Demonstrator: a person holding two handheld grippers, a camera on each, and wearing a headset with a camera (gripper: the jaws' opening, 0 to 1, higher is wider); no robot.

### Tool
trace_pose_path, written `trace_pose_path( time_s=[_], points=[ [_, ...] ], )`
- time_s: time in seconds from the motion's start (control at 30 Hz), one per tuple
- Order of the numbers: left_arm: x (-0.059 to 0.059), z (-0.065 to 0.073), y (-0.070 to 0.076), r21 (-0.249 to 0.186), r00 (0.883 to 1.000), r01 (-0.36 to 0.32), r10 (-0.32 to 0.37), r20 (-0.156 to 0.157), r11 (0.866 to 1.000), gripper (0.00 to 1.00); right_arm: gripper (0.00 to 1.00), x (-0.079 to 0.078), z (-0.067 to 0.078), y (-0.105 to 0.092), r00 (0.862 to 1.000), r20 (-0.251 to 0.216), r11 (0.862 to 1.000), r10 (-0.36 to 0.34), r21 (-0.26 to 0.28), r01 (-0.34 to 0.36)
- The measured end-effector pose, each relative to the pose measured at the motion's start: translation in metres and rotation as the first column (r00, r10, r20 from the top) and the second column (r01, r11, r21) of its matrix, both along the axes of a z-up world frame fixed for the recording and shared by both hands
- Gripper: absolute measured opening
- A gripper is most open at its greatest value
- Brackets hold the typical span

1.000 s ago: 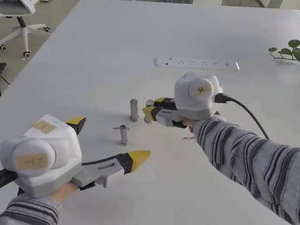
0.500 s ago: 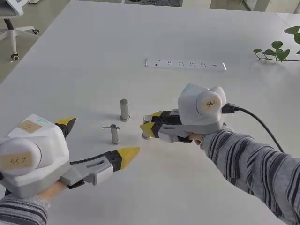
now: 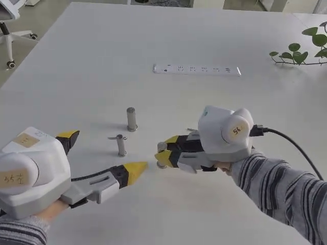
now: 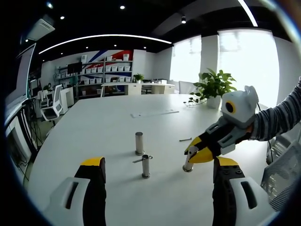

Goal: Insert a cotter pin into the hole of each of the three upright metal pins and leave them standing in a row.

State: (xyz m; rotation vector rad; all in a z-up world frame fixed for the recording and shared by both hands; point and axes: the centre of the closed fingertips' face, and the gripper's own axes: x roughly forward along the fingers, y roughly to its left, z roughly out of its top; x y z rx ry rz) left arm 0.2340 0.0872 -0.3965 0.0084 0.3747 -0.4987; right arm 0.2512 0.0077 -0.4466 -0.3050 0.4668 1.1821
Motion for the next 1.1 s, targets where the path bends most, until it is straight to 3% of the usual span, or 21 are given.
trace_pose_path(
  time_s=[0.63, 1.1],
  points=[
    [-0.0019, -0.0034, -0.0002, 0.009, 1.000, 0.019, -0.019, -0.007, 1.000, 0.95, 0.08, -0.0110, -0.0089, -0.0054, 0.999, 0.019, 0.999, 0.031, -0.040, -0.030],
    [-0.0045, -0.0063, -0.0064, 0.015, 0.999, 0.045, -0.044, -0.022, 0.999, 0.95, 0.09, -0.0102, -0.0099, -0.0102, 1.000, -0.014, 0.999, 0.018, -0.035, -0.018]
  ],
)
